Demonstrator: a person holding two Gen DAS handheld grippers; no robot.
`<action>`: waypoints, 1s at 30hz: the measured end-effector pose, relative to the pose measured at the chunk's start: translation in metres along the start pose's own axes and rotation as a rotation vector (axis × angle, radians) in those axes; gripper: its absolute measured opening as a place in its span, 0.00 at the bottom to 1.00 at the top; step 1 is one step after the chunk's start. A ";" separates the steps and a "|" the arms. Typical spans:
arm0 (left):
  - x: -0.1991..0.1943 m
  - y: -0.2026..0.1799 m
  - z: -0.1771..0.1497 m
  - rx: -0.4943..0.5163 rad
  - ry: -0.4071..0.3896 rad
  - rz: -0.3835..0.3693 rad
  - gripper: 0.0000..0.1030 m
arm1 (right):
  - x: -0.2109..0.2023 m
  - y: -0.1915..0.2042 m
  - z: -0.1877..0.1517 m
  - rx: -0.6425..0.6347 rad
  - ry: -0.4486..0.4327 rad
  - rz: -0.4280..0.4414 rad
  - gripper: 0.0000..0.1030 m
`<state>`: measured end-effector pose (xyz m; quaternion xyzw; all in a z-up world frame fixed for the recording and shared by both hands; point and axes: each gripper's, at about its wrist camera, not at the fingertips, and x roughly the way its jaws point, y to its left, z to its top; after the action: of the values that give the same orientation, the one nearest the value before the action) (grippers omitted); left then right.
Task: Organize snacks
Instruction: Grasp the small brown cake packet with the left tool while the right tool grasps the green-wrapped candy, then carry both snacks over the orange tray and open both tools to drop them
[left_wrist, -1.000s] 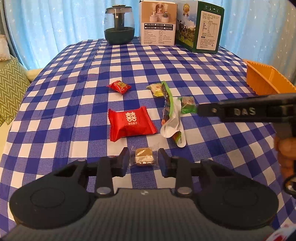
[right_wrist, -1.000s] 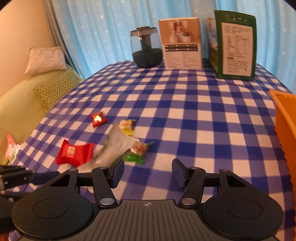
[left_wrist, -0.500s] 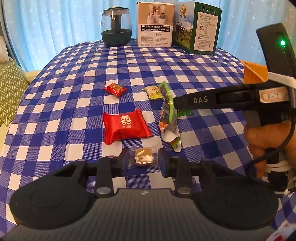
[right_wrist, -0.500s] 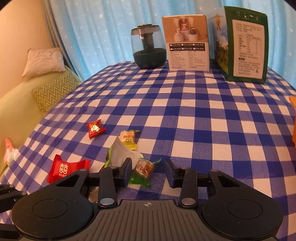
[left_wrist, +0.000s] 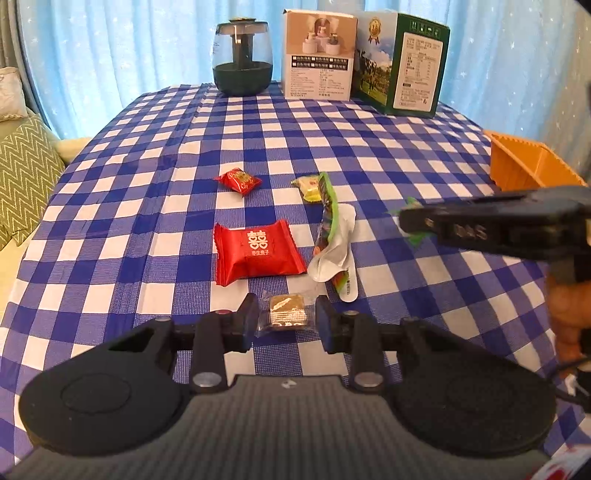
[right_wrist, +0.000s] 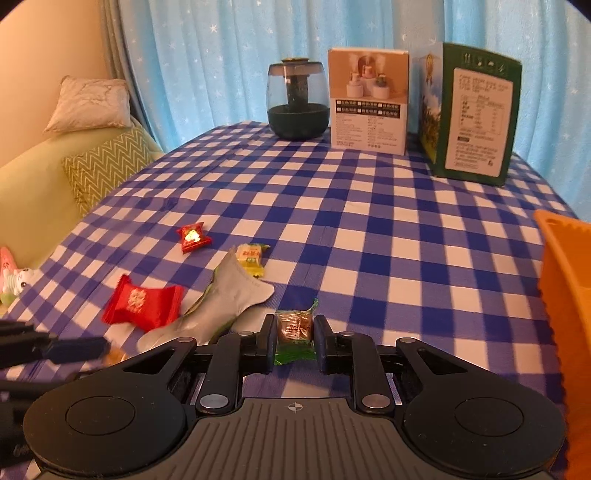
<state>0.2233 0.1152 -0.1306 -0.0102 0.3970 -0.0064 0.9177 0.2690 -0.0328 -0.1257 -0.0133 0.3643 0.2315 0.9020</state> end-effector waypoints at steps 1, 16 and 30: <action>-0.002 0.000 -0.001 -0.008 -0.003 -0.001 0.29 | -0.007 0.000 -0.002 0.004 -0.002 -0.002 0.21; -0.066 -0.041 -0.003 -0.064 -0.047 -0.031 0.29 | -0.121 -0.027 -0.046 0.147 0.003 -0.071 0.21; -0.117 -0.114 0.013 -0.049 -0.091 -0.116 0.29 | -0.220 -0.070 -0.052 0.221 -0.093 -0.195 0.21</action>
<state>0.1525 0.0035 -0.0338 -0.0558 0.3537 -0.0493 0.9324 0.1274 -0.1952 -0.0284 0.0616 0.3426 0.1018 0.9319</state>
